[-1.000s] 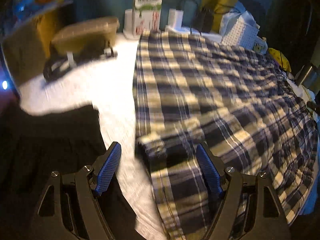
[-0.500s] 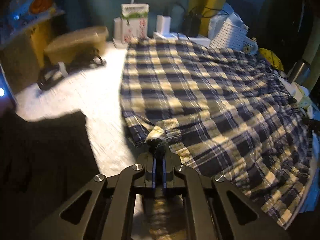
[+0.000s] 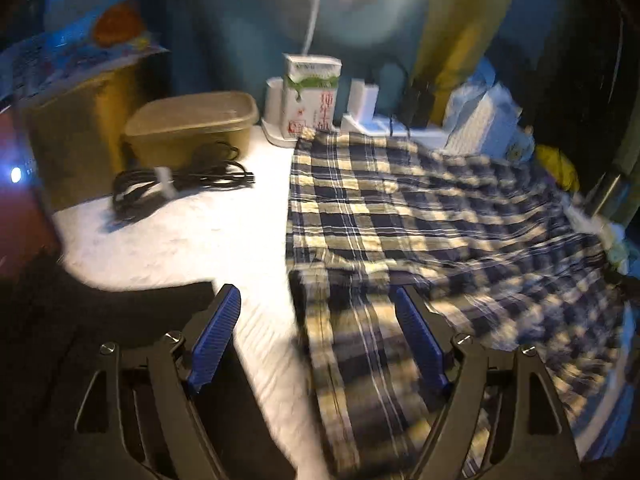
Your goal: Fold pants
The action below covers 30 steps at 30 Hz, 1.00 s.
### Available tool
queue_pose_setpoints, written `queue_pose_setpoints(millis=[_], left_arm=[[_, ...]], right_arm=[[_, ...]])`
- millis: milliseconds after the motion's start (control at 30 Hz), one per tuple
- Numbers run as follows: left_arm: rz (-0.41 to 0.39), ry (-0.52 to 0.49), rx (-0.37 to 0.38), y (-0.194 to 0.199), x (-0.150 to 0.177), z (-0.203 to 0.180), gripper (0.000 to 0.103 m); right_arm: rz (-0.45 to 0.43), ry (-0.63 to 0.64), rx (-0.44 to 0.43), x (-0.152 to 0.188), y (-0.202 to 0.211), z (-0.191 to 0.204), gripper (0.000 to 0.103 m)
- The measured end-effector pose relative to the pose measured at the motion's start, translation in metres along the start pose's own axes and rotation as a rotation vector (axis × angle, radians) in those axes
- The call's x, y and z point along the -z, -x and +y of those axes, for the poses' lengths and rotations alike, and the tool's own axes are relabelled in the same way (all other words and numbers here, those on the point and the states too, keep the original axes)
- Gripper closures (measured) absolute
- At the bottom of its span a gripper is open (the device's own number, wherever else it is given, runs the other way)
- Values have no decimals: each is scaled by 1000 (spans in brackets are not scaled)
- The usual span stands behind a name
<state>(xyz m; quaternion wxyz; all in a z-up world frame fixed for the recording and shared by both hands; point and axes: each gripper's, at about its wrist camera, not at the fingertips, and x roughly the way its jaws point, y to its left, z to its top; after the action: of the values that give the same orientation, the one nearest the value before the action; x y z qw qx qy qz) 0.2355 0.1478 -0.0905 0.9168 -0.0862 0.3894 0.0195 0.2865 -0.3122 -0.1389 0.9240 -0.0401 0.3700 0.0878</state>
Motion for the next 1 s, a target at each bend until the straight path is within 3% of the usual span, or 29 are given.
queue_pose_setpoints(millis=[67, 133, 167, 200, 467, 600, 800, 833, 867, 900, 933, 967, 1000], left_arm=[[3, -4, 21, 20, 15, -1, 24], [7, 2, 57, 40, 39, -7, 24], [17, 5, 78, 46, 49, -10, 24], [30, 12, 116, 53, 65, -14, 24], [89, 50, 219, 73, 132, -38, 21], [67, 27, 189, 72, 138, -48, 21], [44, -91, 123, 67, 144, -65, 21], [36, -123, 100, 66, 146, -69, 26], [23, -167, 55, 65, 149, -74, 39], [15, -207, 10, 65, 152, -78, 43], [8, -226, 39, 67, 153, -81, 64], [9, -216, 56, 69, 153, -81, 88], [13, -206, 54, 71, 152, -80, 95]], right_arm=[[-6, -4, -6, 3, 6, -1, 84], [-14, -10, 8, 7, 14, -5, 58], [-19, -19, 16, 9, 19, -9, 34], [-31, -29, 21, 11, 24, -13, 24], [-39, -44, 102, 37, 56, -41, 24], [-6, -23, 135, 53, 60, -49, 24], [-1, 88, 81, 61, 49, -25, 24], [-7, 108, 71, 59, 45, -18, 24], [-8, 124, 62, 57, 39, -11, 24], [-11, 132, 58, 55, 35, -7, 26], [-24, 140, 56, 53, 32, -1, 30], [-33, 145, 43, 51, 30, 5, 48], [-31, 145, 33, 50, 29, 9, 72]])
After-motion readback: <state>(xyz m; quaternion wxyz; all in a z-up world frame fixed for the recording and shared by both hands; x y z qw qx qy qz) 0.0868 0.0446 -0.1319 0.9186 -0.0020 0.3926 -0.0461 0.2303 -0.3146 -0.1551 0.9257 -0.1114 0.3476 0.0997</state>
